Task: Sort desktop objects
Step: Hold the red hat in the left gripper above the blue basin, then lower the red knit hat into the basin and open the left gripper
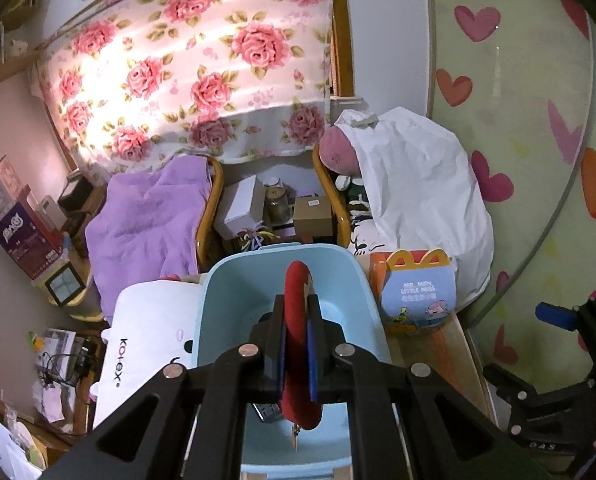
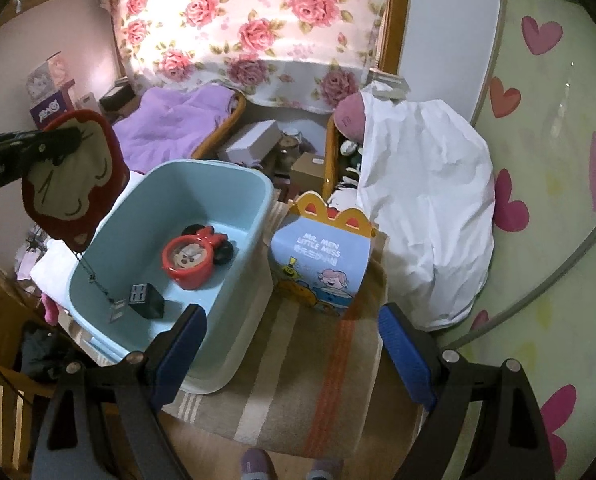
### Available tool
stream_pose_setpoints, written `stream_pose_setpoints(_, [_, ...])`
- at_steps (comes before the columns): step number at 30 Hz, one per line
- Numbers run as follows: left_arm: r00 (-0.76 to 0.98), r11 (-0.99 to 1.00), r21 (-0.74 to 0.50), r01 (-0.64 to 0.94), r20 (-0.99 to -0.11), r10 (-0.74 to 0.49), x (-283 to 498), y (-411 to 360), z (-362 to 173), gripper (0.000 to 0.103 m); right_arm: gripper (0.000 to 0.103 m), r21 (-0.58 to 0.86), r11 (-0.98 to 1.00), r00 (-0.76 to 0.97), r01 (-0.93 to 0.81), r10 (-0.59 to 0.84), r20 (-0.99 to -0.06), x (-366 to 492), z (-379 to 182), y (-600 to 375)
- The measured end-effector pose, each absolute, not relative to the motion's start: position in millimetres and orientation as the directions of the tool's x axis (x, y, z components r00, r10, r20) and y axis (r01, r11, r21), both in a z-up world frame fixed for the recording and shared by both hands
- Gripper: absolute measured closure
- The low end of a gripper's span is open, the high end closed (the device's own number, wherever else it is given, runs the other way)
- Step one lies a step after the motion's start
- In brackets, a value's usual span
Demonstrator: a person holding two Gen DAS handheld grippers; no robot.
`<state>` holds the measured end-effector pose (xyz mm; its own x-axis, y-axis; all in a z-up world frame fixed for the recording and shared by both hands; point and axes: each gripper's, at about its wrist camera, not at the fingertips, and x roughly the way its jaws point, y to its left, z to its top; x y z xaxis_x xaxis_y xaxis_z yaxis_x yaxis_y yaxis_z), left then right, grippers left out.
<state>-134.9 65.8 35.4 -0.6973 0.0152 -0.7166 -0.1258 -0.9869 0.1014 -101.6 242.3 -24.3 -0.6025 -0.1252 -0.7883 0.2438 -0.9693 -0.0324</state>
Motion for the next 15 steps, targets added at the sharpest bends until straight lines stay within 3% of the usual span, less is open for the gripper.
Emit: stream_pose_setpoints(15, [-0.613, -0.994, 0.042, -0.100, -0.789, 0.028, -184, 56, -27, 0.096, 0.012, -0.050, -0.974, -0.607, 0.220, -0.097, -0.789, -129, -38, 236])
